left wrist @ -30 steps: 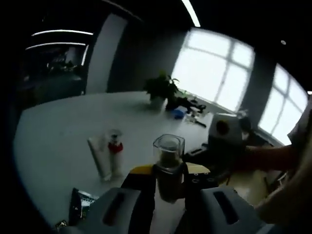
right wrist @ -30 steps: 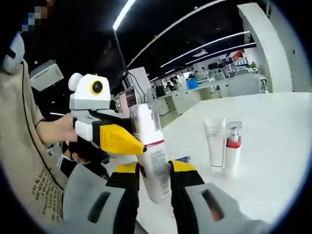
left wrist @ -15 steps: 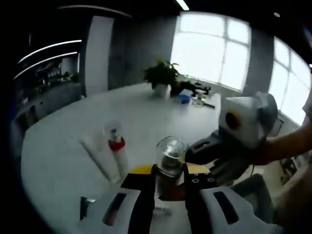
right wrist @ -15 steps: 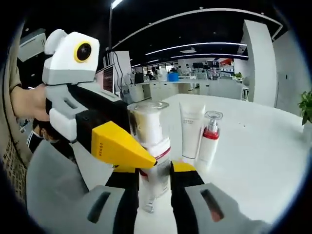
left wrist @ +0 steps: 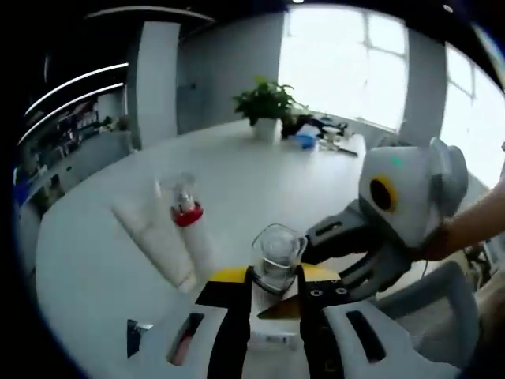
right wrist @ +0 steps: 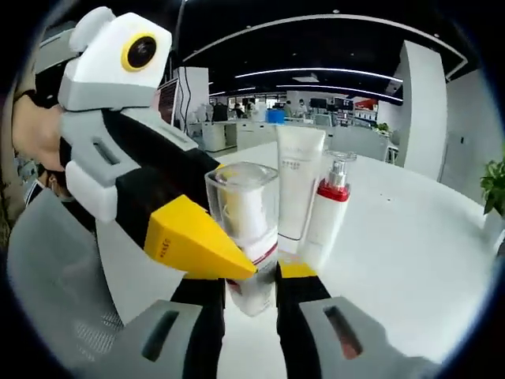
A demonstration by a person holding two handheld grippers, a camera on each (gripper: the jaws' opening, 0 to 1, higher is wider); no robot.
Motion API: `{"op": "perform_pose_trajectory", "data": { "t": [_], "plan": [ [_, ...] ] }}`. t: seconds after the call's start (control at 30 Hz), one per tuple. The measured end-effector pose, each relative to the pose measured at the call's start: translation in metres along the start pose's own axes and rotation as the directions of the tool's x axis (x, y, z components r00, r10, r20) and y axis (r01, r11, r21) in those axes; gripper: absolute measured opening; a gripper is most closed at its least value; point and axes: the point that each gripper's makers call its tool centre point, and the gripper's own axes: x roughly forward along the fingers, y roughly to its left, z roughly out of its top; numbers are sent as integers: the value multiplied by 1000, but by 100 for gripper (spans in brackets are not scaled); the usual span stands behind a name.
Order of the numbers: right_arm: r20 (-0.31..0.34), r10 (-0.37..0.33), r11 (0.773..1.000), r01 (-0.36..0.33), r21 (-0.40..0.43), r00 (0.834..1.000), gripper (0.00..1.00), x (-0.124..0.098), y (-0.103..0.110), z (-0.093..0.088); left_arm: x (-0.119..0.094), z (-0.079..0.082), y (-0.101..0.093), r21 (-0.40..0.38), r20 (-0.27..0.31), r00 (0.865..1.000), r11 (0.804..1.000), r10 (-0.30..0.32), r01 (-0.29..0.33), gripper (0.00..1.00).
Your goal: Arrange the skincare products in the storage area until every visible bottle or jar stands upright without overlapping.
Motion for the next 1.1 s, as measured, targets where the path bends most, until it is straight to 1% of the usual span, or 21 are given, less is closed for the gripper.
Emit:
{"op": "perform_pose_trajectory", "data": {
  "t": [0.17,0.3,0.43,0.83,1.1],
  "plan": [
    [-18,-4,1000,4,-1,1000,24,11,-2,-16,11,-15,4,13,-21,1000,1000,7,-6,19],
    [-34,-13,1000,13,-3,999,24,17,-4,-24,17,-22,6,42,-34,999,999,8,-7,19],
    [-48,-19,1000,19,2,999,24,22,-6,-30,23,-27,10,53,-45,999,999,8,-6,19],
    [-65,-13,1000,15,25,998,24,31,-15,-38,34,-31,18,54,-58,998,999,3,0,19],
    [-56,7,1000,-6,26,998,24,39,-23,-34,40,-27,29,39,-46,999,999,5,-3,19]
  ]
}}
